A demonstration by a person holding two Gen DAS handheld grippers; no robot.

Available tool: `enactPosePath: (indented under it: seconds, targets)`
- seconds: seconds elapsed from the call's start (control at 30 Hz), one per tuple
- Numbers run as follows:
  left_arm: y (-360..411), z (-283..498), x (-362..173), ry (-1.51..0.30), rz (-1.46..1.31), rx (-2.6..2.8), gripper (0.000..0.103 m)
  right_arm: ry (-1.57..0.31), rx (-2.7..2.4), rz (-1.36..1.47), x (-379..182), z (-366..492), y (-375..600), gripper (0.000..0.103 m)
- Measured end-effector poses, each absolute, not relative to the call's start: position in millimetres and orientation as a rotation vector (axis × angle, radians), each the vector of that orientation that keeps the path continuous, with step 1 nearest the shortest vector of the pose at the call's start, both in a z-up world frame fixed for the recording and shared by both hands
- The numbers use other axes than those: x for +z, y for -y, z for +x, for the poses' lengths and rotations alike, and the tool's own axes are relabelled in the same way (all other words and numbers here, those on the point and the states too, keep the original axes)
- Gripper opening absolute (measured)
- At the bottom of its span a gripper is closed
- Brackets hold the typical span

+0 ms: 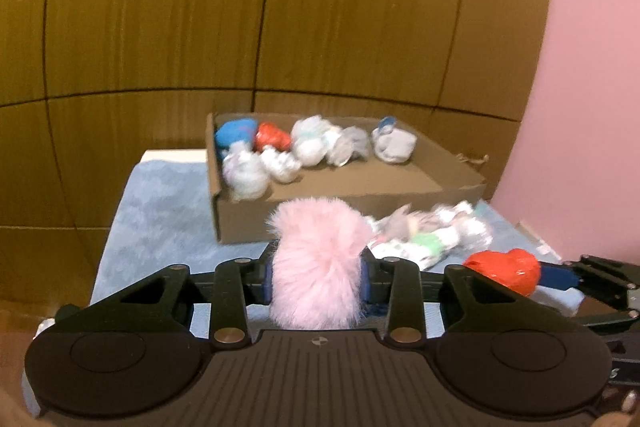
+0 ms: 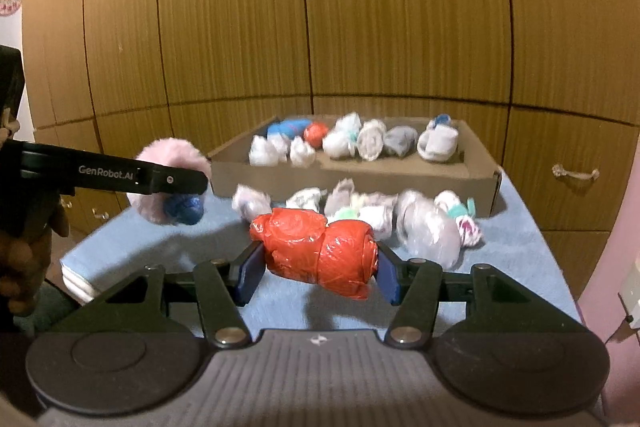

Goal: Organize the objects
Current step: 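Lift the pink and red socks and carry them over the tray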

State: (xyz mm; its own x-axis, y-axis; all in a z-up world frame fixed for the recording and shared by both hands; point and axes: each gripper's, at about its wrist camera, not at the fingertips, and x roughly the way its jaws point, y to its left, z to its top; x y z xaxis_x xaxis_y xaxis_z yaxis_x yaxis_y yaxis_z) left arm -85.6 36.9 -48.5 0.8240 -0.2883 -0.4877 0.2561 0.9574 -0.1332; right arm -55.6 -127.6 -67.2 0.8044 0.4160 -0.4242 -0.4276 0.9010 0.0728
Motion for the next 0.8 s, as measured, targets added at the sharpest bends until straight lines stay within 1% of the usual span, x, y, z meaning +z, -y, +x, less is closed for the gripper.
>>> enactPosePath:
  seconds: [0.3, 0.8]
  targets:
    - [-8.6, -71.8, -22.6, -0.511, -0.019, -0.329, 0.043, -0.392, 0.451, -0.011, -40.9, -49.5, 134.5, 0.054]
    - [17.1, -27.4, -28.9, -0.542, -0.002, -0.371, 0.043, -0.377, 0.432, -0.026, -32.8, -16.5, 150.2, 0.054]
